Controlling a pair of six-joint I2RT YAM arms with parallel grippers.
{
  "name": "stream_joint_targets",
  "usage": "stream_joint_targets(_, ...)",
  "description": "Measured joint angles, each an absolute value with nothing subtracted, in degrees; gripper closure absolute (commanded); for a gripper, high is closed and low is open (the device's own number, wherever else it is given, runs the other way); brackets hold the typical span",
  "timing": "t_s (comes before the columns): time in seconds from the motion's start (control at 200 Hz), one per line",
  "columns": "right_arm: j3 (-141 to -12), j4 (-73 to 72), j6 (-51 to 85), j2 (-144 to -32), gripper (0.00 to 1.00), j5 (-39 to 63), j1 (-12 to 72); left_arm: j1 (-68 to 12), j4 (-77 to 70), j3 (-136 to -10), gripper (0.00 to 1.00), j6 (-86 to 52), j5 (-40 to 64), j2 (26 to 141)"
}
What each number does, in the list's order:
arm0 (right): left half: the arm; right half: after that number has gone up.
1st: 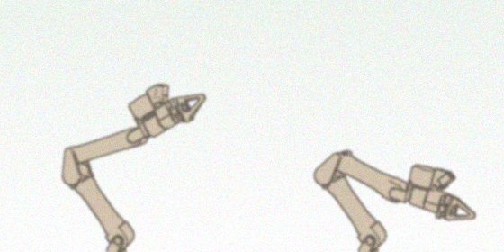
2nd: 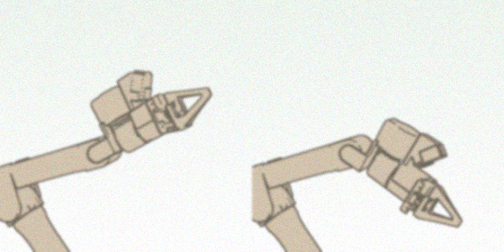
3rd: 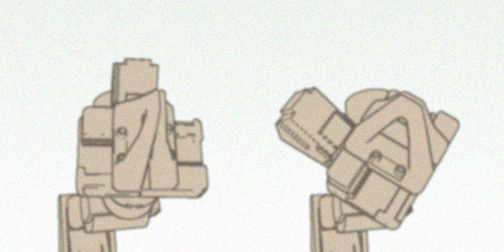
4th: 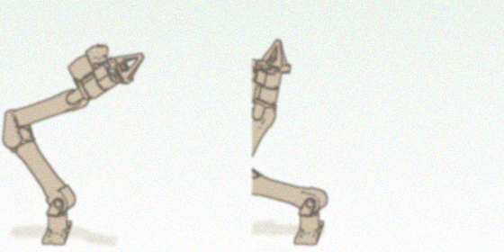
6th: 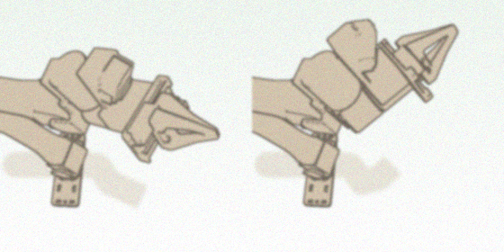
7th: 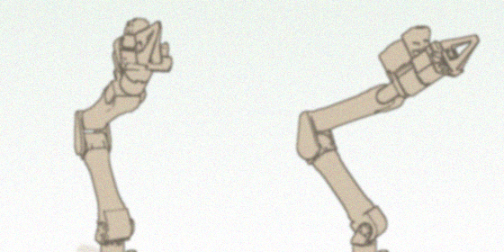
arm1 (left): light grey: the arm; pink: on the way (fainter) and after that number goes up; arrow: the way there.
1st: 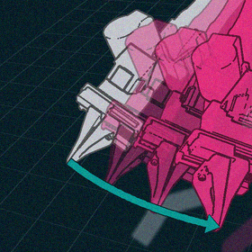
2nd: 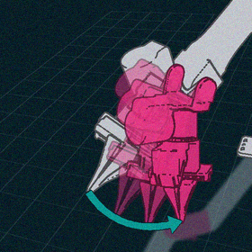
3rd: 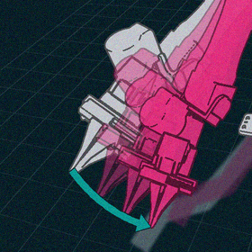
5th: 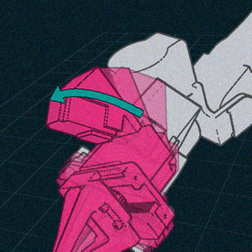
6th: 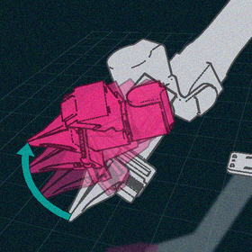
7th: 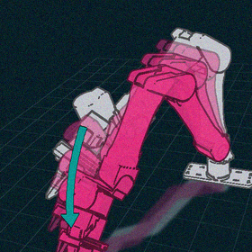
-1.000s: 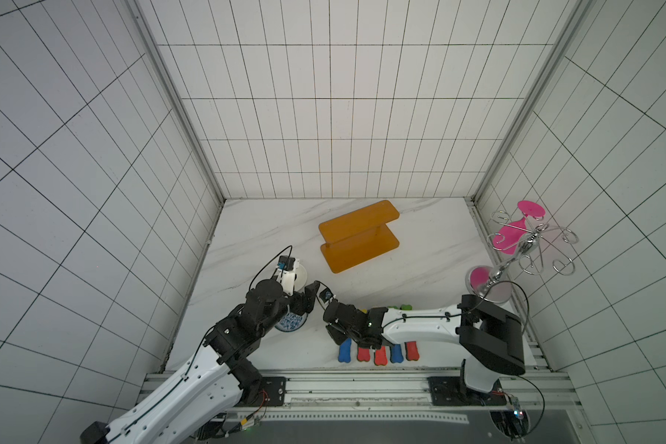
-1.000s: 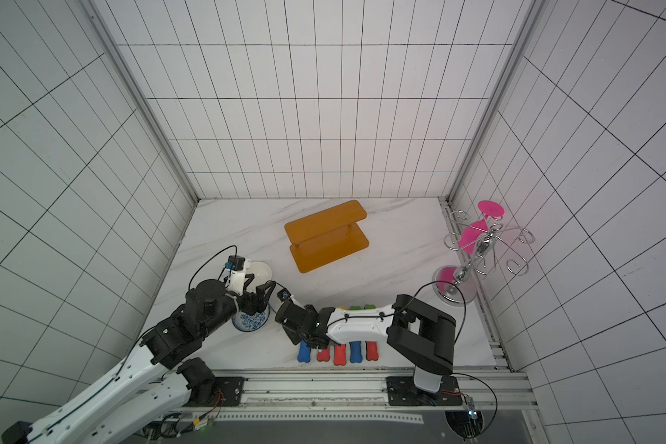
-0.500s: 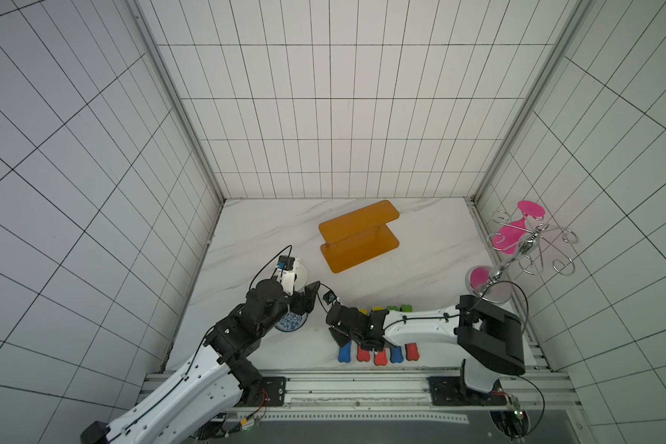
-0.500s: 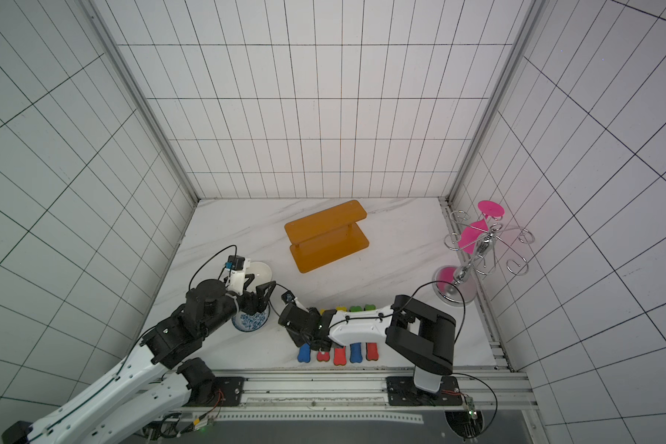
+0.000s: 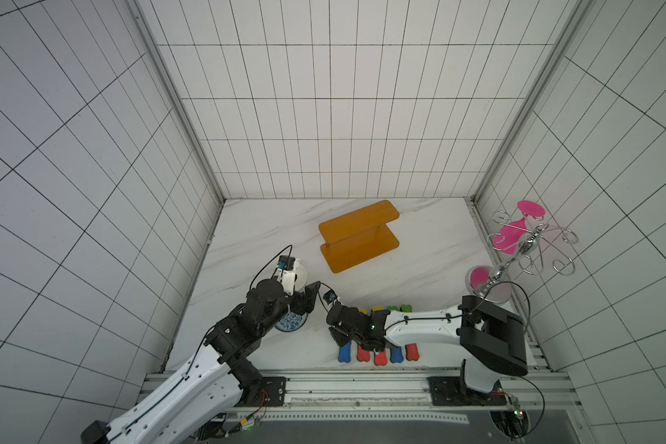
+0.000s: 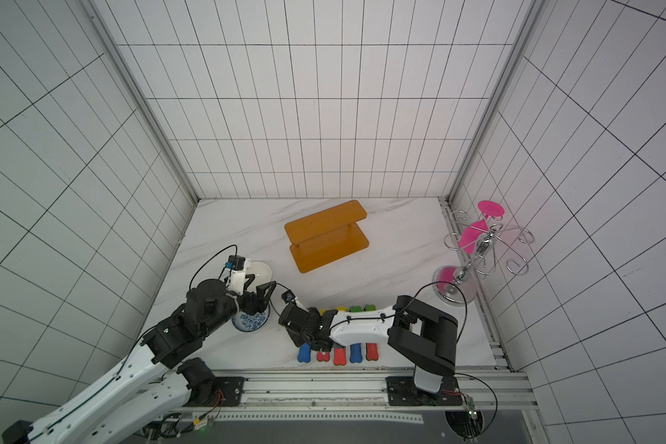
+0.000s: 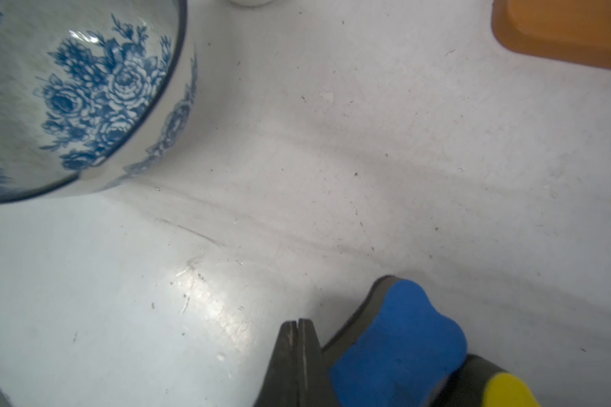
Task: Remove the whiteboard erasers from the shelf
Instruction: Place the whiteboard eraser at the center of the board, then reset both arms
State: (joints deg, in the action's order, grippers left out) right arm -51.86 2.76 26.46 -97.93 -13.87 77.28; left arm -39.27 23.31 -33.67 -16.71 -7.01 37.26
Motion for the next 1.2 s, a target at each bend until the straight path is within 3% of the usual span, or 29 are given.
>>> stream_joint_targets(0.225,-51.86,1.93,26.63,-89.76,0.93,-14.06,77.38,-37.41,21.3,-33.63,0.19,-16.71,-7.51,35.66)
stream_joint_targets(0.305,-51.57,1.26,26.5,-87.05,0.86,-14.87,77.34,-34.59,19.99,-33.63,0.18,-16.71,-7.33,35.94)
stream_joint_targets(0.495,-44.45,0.45,25.45,-75.88,0.56,-22.2,74.24,-25.61,16.84,-34.98,0.11,-16.08,-7.38,41.74)
stream_joint_targets(0.53,-42.98,0.89,24.95,-73.32,0.44,-24.75,72.95,-24.18,16.36,-35.51,0.11,-16.25,-8.21,43.62)
stream_joint_targets(0.565,-41.58,1.28,24.34,-70.67,0.21,-27.73,71.61,-23.09,15.62,-35.94,0.11,-16.43,-9.69,45.52)
stream_joint_targets(0.585,-40.64,1.28,23.55,-68.93,0.12,-29.91,70.7,-22.68,15.25,-36.16,0.11,-16.51,-11.03,46.59)
stream_joint_targets(0.665,-35.29,-2.7,18.39,-61.58,0.01,-36.23,65.49,-21.93,13.47,-36.45,0.11,-15.59,-15.68,50.89)
stream_joint_targets(0.77,-28.23,-8.27,10.24,-54.78,0.01,-38.68,54.92,-19.68,11.75,-36.6,0.13,-14.26,-19.64,56.23)
stream_joint_targets(0.914,-25.1,-12.12,3.14,-53.39,0.01,-38.74,39.44,-12.16,8.21,-36.77,0.17,-12.16,-21.98,61.19)
stream_joint_targets(1.199,-15.27,-34.7,-3.51,-66.65,0.01,-34.57,21.02,-5.23,-10.39,-27.24,0.15,-5.32,-20.84,69.6)
